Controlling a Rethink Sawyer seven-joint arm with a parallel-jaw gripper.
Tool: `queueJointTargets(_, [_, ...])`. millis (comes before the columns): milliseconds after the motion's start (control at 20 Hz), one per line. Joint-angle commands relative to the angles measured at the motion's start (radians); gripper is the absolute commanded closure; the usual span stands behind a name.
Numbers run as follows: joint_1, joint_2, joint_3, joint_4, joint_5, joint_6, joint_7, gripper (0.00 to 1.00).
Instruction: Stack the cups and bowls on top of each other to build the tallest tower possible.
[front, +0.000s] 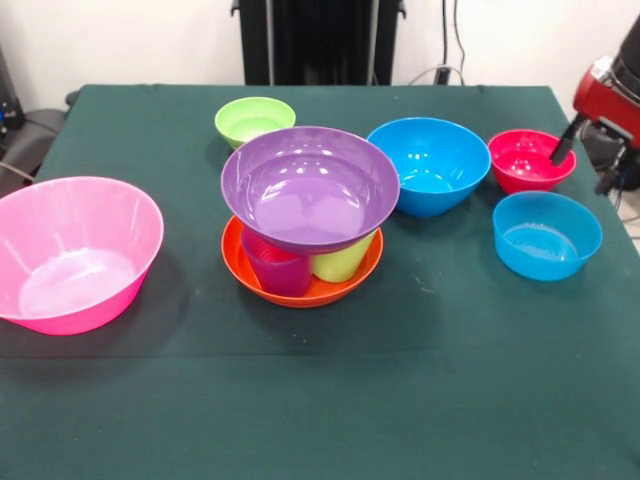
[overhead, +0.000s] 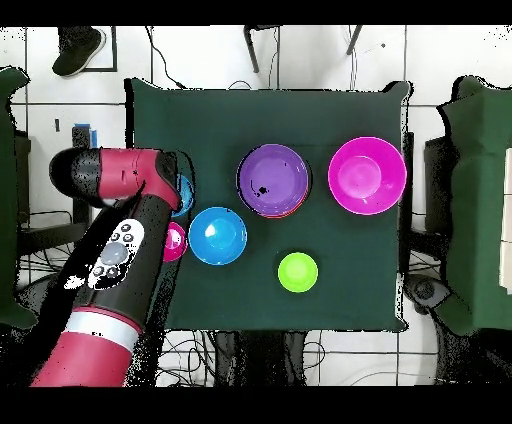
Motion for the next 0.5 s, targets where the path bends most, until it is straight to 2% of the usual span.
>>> queueJointTargets(50, [0.007,-0.022,0.114,0.152,-0.098,-0.049,-0.031,0.00])
queueJointTargets(300, [0.021,-0.036,0.127,0.191,-0.106,-0.038,-0.010,0.00])
queueJointTargets(500, [0.017,-0.025,0.167,0.231,-0.094,-0.102,-0.017,0.00])
